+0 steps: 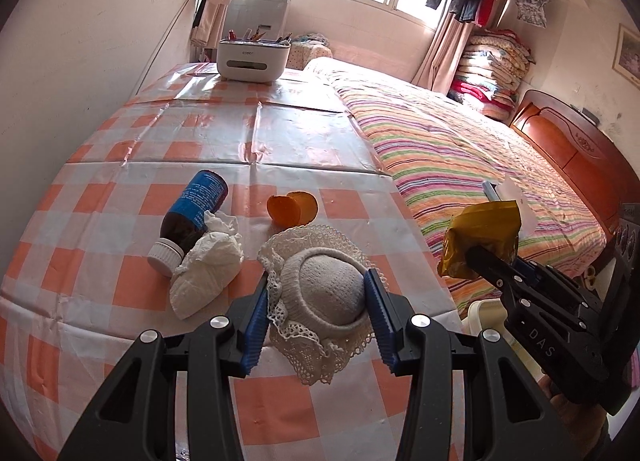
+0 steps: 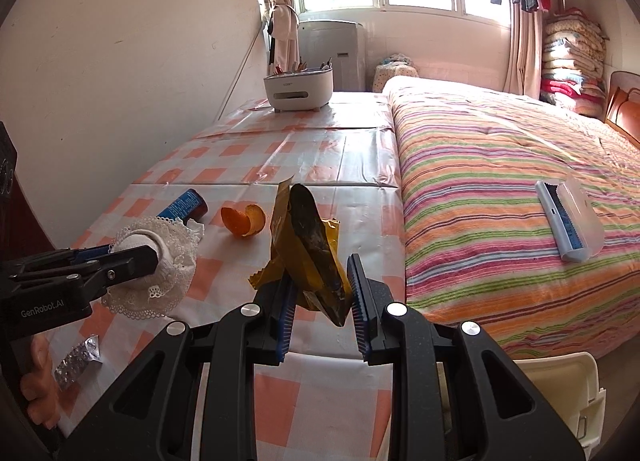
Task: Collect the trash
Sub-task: 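Lift both held items and carry them over the cream bin, then open the right tool to drop the yellow wrapper into the bin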
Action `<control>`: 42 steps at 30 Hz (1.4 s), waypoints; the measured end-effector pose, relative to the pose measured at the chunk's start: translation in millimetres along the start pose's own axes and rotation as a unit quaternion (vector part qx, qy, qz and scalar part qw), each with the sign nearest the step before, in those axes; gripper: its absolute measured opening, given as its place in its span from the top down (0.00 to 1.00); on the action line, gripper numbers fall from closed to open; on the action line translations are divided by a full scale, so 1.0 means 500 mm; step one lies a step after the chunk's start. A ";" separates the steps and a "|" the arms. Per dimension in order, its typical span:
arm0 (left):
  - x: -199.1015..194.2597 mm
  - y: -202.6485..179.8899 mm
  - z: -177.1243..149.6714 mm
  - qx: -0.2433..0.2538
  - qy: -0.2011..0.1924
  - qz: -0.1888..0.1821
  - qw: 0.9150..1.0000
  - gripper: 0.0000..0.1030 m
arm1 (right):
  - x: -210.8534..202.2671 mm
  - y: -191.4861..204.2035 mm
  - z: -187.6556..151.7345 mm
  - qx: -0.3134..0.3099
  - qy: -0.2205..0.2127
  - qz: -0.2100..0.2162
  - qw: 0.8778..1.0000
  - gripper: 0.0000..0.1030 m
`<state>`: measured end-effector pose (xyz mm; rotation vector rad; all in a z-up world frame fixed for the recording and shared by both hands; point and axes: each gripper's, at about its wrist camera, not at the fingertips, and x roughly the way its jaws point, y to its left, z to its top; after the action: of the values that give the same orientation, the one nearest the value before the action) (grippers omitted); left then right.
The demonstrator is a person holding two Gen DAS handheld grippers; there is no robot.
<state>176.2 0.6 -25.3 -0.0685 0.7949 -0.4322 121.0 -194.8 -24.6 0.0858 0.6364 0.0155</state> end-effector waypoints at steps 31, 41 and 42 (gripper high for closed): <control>0.017 -0.203 -0.051 0.079 0.017 -0.051 0.995 0.57 | -0.122 -0.153 -0.064 0.064 -0.014 -0.057 0.996 0.77; 0.022 -0.262 -0.074 0.103 0.022 -0.064 0.992 0.57 | -0.150 -0.216 -0.105 0.104 -0.009 -0.081 0.991 0.77; 0.022 -0.269 -0.077 0.105 0.022 -0.064 0.992 0.57 | -0.152 -0.220 -0.108 0.109 -0.008 -0.082 0.991 0.77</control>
<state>108.8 -122.5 -30.0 0.0870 0.7861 -0.6390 26.5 -303.6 -32.4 0.2440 0.6252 -0.2147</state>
